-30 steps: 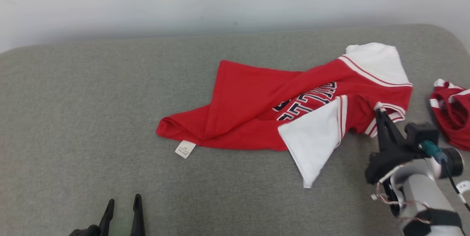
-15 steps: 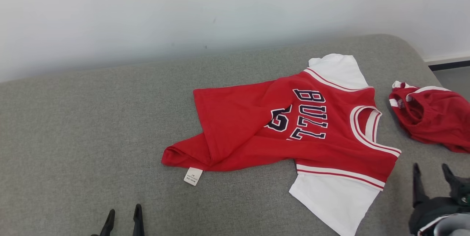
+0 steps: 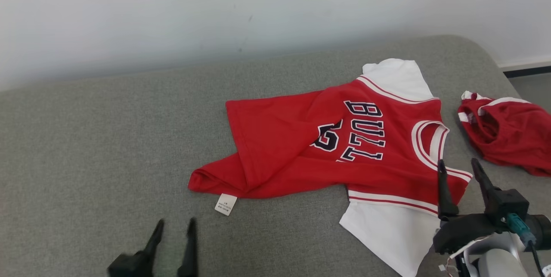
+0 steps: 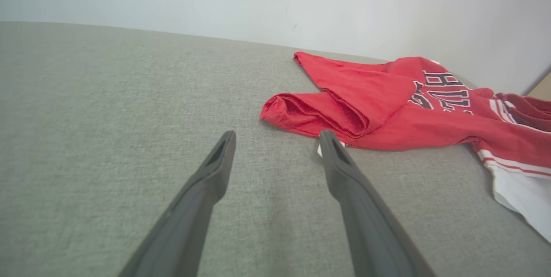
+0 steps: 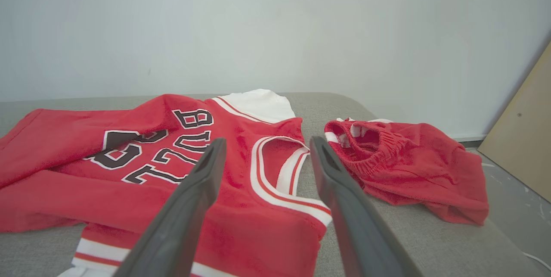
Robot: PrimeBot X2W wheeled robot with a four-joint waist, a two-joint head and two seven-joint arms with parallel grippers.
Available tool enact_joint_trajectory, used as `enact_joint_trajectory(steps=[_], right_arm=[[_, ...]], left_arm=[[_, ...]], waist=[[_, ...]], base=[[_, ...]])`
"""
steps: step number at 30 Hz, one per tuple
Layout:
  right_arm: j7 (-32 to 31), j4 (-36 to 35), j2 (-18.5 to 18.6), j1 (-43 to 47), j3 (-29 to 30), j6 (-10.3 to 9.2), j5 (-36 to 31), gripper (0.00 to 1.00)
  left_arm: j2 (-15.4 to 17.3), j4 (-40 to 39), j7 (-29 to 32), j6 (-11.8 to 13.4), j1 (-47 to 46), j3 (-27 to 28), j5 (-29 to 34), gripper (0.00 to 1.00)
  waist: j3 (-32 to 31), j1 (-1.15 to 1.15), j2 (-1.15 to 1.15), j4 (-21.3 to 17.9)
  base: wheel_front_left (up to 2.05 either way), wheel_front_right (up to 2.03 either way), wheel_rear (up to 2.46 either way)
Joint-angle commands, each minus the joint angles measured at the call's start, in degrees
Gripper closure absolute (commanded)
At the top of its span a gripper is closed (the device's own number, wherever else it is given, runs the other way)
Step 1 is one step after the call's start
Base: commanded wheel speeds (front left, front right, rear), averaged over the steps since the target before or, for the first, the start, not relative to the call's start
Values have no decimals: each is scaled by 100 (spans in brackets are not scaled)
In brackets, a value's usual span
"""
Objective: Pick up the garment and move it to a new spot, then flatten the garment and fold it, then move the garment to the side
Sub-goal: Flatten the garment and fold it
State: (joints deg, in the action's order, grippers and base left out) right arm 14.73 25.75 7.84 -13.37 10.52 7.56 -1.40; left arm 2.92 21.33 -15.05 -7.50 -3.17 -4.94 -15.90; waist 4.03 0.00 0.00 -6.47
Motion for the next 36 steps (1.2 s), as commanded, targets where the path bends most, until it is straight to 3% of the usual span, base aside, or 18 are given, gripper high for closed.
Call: enact_joint_trajectory(steps=[1,6,15,22,30,31,32,33,34,36], right_arm=[[34,-15,-78,-87,-68,-16,53,0],[44,63,-160,-254,-346,-16,103,0],[51,137,-220,-543,-526,-16,167,0],[50,117,-253,-533,-476,-16,174,0],[50,174,-298,-563,-490,-16,202,0],[50,177,-307,-572,-497,-16,201,0],[50,183,-313,-579,-503,-16,200,0],[50,188,-318,-587,-510,-16,206,0],[50,194,-323,-593,-517,-16,213,0],[50,199,-333,-605,-527,-16,241,0]], left_arm=[[-5,8,-17,3,-240,-202,88,0],[90,340,-16,4,-1096,-1107,-21,0],[212,1634,-17,4,-2441,-2331,-800,0],[218,2153,-17,4,-2853,-2560,-1118,0],[251,2164,-17,4,-3063,-2796,-1354,0],[265,2181,-17,4,-3064,-2811,-1368,16],[274,2195,-17,4,-3082,-2824,-1373,63],[289,2204,-17,4,-3110,-2839,-1372,95],[306,2194,-17,4,-3154,-2851,-1347,100],[335,2198,-17,4,-3235,-2882,-1375,100]], waist=[[178,0,0,41],[546,0,0,52],[978,0,0,-102],[1068,0,0,-158],[1122,0,0,-127],[1126,0,0,-122],[1131,0,0,-119],[1137,0,0,-117],[1140,0,0,-115],[1147,0,0,-109]], base=[[0,0,0],[0,0,0],[0,0,0],[0,0,0],[0,0,0],[0,0,0],[0,0,0],[0,0,0],[0,0,0],[0,0,0]])
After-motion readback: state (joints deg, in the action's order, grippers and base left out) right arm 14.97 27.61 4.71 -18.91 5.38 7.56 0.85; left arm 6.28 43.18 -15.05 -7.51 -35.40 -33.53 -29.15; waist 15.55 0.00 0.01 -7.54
